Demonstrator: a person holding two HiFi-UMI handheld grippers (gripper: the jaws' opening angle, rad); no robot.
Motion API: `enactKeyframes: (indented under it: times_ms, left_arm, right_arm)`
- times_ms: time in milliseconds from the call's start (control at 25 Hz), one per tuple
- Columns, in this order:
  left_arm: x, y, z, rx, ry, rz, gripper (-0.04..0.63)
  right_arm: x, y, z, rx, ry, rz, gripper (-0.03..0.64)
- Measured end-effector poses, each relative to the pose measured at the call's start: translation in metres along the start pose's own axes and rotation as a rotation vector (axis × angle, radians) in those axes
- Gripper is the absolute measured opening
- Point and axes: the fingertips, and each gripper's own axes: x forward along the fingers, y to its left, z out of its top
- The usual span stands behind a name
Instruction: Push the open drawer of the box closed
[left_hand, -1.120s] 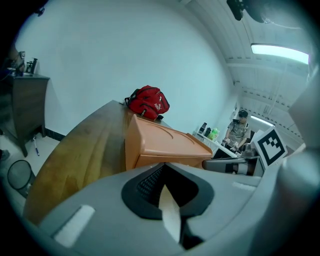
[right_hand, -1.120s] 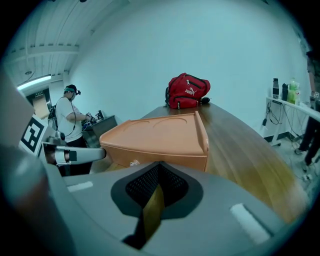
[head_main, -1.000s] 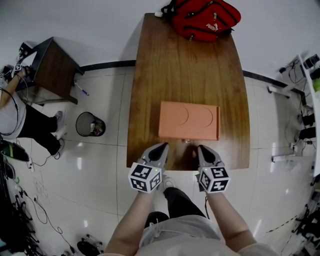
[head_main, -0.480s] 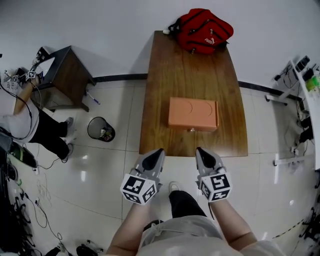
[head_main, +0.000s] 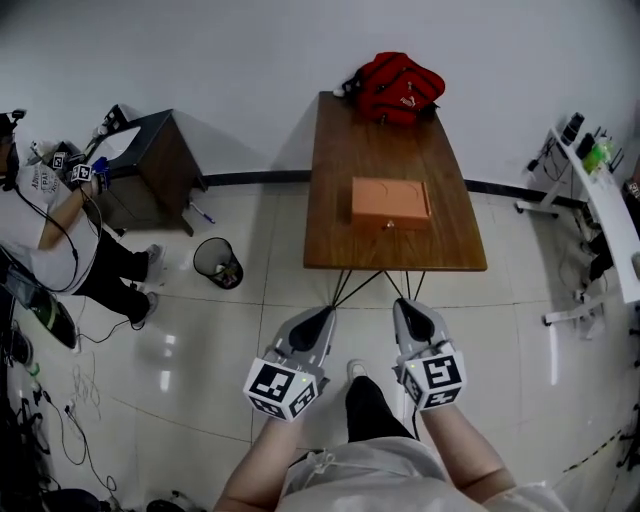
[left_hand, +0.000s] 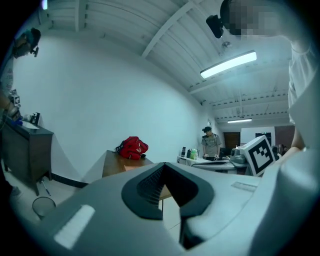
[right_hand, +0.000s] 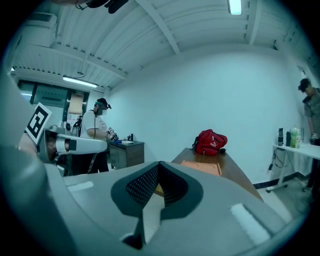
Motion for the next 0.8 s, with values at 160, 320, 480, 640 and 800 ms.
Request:
enactKeyframes:
  times_ms: [160, 320, 480, 640, 800]
  left_arm:
    - [-0.068, -0.03, -0.005, 0.056, 0.016, -0.011, 0.006]
    - [-0.115, -0.051, -0.009, 0.054, 0.031, -0.041, 0.006]
    - [-0.146, -0.062, -0.014, 0.033, 0.032, -0.056, 0.006]
    - [-0.16, -0.075, -0.005, 0.043, 0.016, -0.067, 0.006]
    - [-0.171, -0.095, 0.007, 0.065, -0.005, -0.072, 0.006]
  right_arm:
    - [-0.056, 0.056, 0.0, -0.018, -0.016, -0.03, 0.006]
    - [-0.096, 0.099, -0.006, 0.005, 0.032, -0.054, 0.006]
    - [-0.124, 0.123, -0.013, -0.004, 0.036, -0.078, 0.006]
    - [-0.144, 0.129, -0.004, -0.006, 0.015, -0.101, 0.006]
    - [-0.166, 0.132, 0.009, -0.001, -0.023, -0.108, 0.006]
